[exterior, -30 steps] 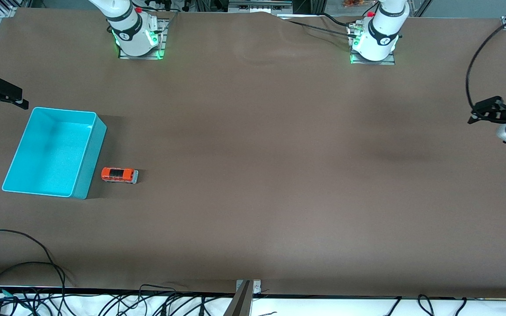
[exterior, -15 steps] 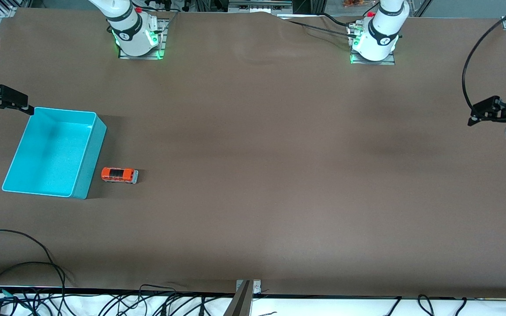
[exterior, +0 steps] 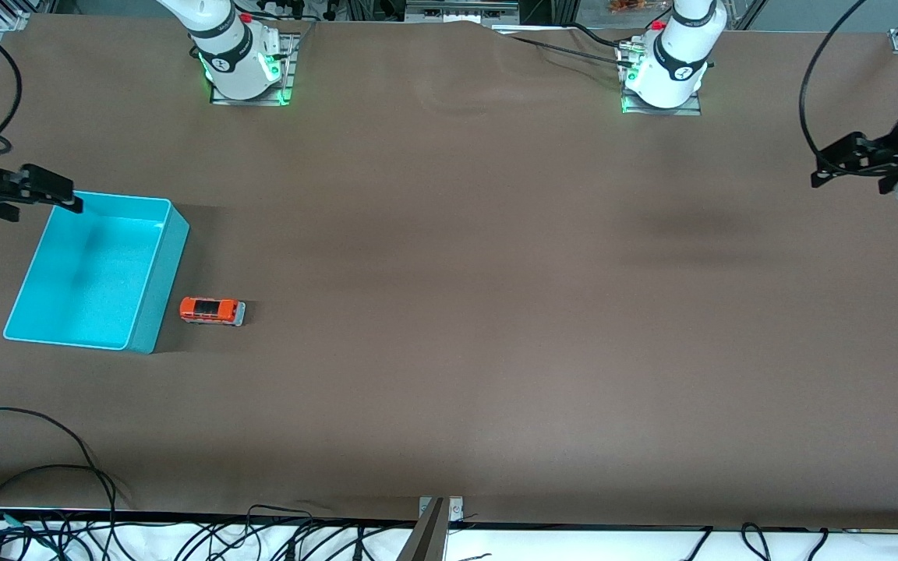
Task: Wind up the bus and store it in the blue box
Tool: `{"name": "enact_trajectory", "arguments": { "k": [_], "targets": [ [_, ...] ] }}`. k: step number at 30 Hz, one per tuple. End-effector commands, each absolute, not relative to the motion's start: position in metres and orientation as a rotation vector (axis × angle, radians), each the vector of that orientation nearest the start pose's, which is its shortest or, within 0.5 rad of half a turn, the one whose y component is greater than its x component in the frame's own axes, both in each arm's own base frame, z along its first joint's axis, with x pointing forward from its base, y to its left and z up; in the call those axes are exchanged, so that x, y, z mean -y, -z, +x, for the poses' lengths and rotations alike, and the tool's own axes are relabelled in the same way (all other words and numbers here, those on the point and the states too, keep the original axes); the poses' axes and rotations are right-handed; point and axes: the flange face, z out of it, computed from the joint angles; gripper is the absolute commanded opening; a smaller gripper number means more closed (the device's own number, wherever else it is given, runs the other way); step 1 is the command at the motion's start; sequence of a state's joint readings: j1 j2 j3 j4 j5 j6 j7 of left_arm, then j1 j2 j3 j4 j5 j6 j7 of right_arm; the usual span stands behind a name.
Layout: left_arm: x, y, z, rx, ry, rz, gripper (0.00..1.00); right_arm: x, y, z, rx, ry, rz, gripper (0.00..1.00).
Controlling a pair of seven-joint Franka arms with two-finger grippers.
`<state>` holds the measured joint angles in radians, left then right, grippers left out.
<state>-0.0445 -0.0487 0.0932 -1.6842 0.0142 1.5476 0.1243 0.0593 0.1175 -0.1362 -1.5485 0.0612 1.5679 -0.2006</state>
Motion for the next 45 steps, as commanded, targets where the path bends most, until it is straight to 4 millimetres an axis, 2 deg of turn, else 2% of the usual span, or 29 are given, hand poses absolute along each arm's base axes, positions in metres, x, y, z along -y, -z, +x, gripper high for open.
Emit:
{"name": "enact_trajectory", "arguments": {
  "k": [1,5,12,19,22,24,29,32,39,45],
  "targets": [
    [-0.023,-0.595,0.523,-0.09,-0.116,-3.097,1.0,0.016,-0.552,0.585,0.15,-0.128,-3.067,1.0],
    [-0.021,-0.59,0.525,-0.095,-0.145,-3.097,1.0,0.005,-0.537,0.583,0.154,-0.116,-3.066,1.0],
    [-0.023,-0.594,0.532,-0.082,-0.13,-3.095,1.0,-0.011,-0.501,0.583,0.096,-0.105,-3.073,1.0],
    [-0.025,-0.595,0.532,-0.082,-0.126,-3.085,1.0,-0.028,-0.453,0.582,0.039,-0.049,-3.079,1.0],
    [-0.03,-0.602,0.534,-0.069,-0.105,-3.085,1.0,-0.03,-0.438,0.582,0.005,-0.024,-3.079,1.0],
    [-0.032,-0.599,0.537,-0.05,-0.112,-3.091,1.0,-0.03,-0.433,0.582,-0.013,-0.022,-3.08,1.0],
    [-0.038,-0.606,0.54,-0.025,-0.098,-3.091,1.0,-0.027,-0.415,0.584,-0.021,-0.069,-3.083,1.0],
    [-0.038,-0.606,0.54,-0.025,-0.105,-3.092,1.0,-0.026,-0.393,0.586,-0.032,-0.123,-3.083,1.0],
    [-0.055,-0.609,0.535,0.019,-0.118,-3.098,1.0,-0.028,-0.345,0.602,-0.334,-0.101,-3.086,1.0],
    [-0.055,-0.621,0.538,0.02,-0.078,-3.096,1.0,-0.027,-0.327,0.604,-0.351,-0.125,-3.099,1.0]
  ]
}}
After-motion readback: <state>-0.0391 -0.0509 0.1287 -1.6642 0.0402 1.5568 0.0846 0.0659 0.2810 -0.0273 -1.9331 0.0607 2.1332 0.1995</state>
